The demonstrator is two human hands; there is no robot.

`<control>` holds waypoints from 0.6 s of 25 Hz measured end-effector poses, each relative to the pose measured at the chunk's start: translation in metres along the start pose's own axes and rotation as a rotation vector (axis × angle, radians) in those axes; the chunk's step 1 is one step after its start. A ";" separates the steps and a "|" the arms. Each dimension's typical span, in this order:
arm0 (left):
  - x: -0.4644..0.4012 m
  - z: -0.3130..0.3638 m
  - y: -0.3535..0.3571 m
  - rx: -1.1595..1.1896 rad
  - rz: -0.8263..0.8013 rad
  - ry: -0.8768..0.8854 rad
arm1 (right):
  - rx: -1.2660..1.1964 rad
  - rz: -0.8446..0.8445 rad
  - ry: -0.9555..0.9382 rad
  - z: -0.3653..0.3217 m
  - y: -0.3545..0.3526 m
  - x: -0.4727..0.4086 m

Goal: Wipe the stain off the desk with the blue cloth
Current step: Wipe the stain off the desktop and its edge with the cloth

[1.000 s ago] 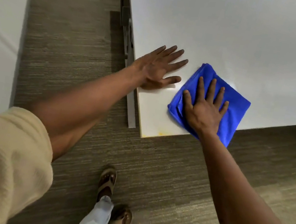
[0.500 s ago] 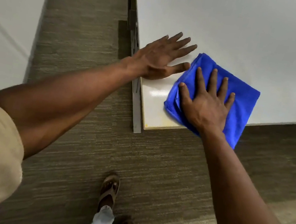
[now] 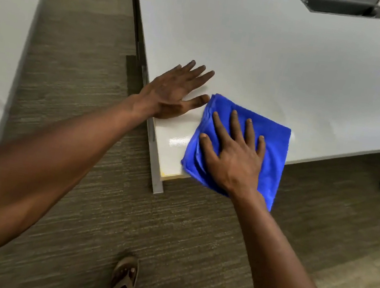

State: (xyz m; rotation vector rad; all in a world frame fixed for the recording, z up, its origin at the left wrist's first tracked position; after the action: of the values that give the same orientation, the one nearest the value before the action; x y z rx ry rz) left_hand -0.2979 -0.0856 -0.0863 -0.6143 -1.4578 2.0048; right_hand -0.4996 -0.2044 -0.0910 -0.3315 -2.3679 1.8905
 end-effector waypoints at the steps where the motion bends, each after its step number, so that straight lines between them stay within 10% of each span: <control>1: 0.000 -0.001 0.000 -0.001 0.001 0.003 | 0.009 -0.024 -0.080 0.004 -0.002 0.008; 8: -0.003 -0.003 0.004 0.000 0.000 -0.002 | -0.036 -0.075 0.140 -0.012 -0.002 -0.027; 15: 0.000 -0.004 0.003 0.064 0.014 -0.012 | 0.003 -0.091 -0.173 0.012 -0.003 0.001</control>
State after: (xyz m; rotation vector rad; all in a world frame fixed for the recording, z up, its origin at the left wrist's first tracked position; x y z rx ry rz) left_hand -0.2959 -0.0835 -0.0898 -0.5880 -1.3938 2.0611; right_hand -0.5037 -0.2160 -0.0912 -0.0601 -2.4391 1.9547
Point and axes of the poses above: each hand's wrist, its own x-axis away from the middle knuckle, its own y-axis out of the palm, z = x × y, the point moved 2 cm from there along -x, towards the middle knuckle, and after that the axes turned 12 degrees about -y, right-handed, at the moved point
